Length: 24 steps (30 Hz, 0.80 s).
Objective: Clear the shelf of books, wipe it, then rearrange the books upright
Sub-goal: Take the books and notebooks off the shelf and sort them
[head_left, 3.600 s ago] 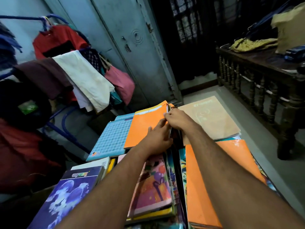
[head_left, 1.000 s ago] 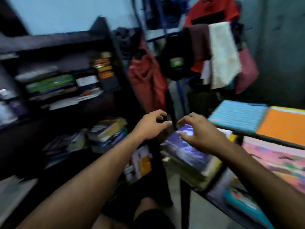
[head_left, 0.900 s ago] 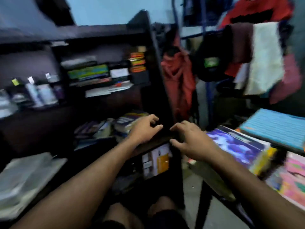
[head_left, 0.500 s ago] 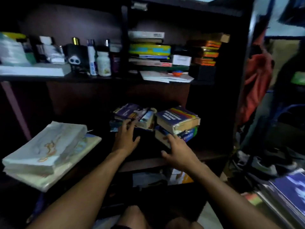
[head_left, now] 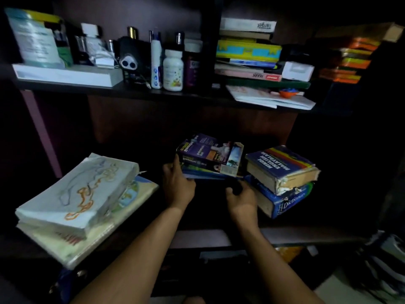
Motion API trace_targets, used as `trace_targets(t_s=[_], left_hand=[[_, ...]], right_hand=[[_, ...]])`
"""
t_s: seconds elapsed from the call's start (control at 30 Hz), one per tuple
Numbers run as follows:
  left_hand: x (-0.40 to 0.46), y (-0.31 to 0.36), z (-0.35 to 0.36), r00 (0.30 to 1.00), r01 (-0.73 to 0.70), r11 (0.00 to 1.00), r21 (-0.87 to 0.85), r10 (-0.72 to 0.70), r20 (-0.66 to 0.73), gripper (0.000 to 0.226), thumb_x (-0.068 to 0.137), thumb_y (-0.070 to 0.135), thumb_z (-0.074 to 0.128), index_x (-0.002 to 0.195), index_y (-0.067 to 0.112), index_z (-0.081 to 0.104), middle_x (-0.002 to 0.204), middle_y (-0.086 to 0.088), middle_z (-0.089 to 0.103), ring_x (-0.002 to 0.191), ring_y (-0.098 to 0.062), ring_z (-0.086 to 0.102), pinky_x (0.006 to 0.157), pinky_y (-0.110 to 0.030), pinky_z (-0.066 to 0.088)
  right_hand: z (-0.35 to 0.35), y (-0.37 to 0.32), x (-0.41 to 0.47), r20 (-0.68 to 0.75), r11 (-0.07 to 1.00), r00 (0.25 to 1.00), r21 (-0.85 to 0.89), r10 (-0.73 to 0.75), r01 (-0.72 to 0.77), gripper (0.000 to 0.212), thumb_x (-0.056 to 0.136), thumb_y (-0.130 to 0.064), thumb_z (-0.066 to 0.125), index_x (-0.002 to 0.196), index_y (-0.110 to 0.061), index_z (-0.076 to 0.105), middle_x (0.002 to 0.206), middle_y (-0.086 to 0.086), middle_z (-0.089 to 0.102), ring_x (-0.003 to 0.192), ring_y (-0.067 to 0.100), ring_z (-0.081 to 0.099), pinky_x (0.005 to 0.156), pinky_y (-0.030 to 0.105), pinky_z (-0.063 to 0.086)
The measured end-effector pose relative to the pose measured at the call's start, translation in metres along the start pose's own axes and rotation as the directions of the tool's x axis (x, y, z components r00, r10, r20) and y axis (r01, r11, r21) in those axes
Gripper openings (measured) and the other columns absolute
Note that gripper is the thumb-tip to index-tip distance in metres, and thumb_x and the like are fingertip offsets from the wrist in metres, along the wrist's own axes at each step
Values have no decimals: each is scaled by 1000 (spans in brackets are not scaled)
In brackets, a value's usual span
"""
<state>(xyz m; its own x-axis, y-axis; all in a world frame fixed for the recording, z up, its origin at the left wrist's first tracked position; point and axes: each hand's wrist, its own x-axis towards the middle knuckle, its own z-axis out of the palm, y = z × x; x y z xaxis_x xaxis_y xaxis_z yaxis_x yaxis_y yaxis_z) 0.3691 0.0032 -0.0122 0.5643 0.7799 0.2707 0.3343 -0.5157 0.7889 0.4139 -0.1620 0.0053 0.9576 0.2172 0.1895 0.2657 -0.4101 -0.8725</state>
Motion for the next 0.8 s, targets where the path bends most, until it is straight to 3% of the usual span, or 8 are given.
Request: trace_targets(t_s=[0.13, 0.27, 0.33, 0.43, 0.53, 0.6, 0.7, 0.8], left_hand=[[-3, -3, -6, 998, -1, 995, 96, -4, 57, 90, 91, 14, 70, 161, 20, 14, 152, -16, 35, 137, -36, 39, 110, -44, 39], [-12, -6, -17, 989, -115, 965, 235, 89, 120, 53, 89, 23, 75, 137, 14, 53, 130, -16, 58, 121, -35, 55, 97, -40, 46], [-18, -4, -23, 985, -136, 950, 281, 100, 138, 40, 91, 27, 73, 126, 13, 61, 124, -12, 61, 114, -32, 59, 91, -37, 47], [-35, -1, -31, 968, -226, 889, 399, 158, 197, 34, 96, 35, 65, 124, 16, 64, 122, -7, 60, 113, -28, 58, 86, -33, 47], [-64, -1, -40, 900, -431, 738, 519, 392, 190, 34, 94, 44, 62, 121, 23, 67, 117, 2, 62, 110, -23, 58, 79, -35, 51], [-82, -1, -44, 854, -508, 685, 521, 481, 199, 35, 91, 46, 64, 119, 26, 69, 113, 3, 63, 108, -22, 60, 76, -36, 53], [-101, -5, -48, 801, -576, 625, 527, 562, 209, 31, 85, 46, 69, 109, 28, 74, 103, 2, 63, 100, -22, 61, 78, -37, 53], [-118, -11, -57, 736, -626, 569, 533, 656, 165, 21, 82, 44, 71, 97, 30, 77, 101, 4, 63, 99, -23, 59, 92, -46, 47]], right_hand=[[-1, 1, 7, 8, 997, 998, 51, 65, -65, 36, 94, -19, 62, 130, -11, 61, 122, 12, 68, 113, 30, 63, 98, 38, 50], [-1, 1, 8, 46, 994, 994, 51, 98, -101, 60, 95, -24, 63, 150, -19, 39, 143, 9, 55, 131, 29, 53, 110, 41, 43], [0, 2, 7, 72, 996, 994, 11, 85, -86, 68, 94, -28, 64, 153, -23, 32, 148, 7, 51, 135, 28, 50, 112, 45, 42], [4, 2, 5, 114, 997, 993, -73, 6, 2, 60, 94, -33, 63, 148, -21, 41, 143, 6, 55, 131, 26, 53, 107, 40, 45], [3, 2, 3, 158, 981, 984, -163, -82, 108, 49, 93, -42, 62, 135, -17, 55, 134, 7, 59, 122, 25, 56, 99, 36, 48], [-1, 2, -1, 188, 973, 977, -188, -102, 137, 49, 93, -47, 60, 132, -16, 55, 132, 8, 59, 120, 26, 55, 98, 37, 47], [-4, 5, -14, 324, 921, 931, -287, -167, 265, 60, 101, -55, 41, 145, -14, 41, 147, 11, 47, 134, 28, 44, 109, 38, 37], [-11, 8, -37, 477, 806, 873, -474, -103, 354, 77, 102, -62, 13, 161, -12, 9, 168, 8, 13, 154, 21, 12, 125, 43, 8]])
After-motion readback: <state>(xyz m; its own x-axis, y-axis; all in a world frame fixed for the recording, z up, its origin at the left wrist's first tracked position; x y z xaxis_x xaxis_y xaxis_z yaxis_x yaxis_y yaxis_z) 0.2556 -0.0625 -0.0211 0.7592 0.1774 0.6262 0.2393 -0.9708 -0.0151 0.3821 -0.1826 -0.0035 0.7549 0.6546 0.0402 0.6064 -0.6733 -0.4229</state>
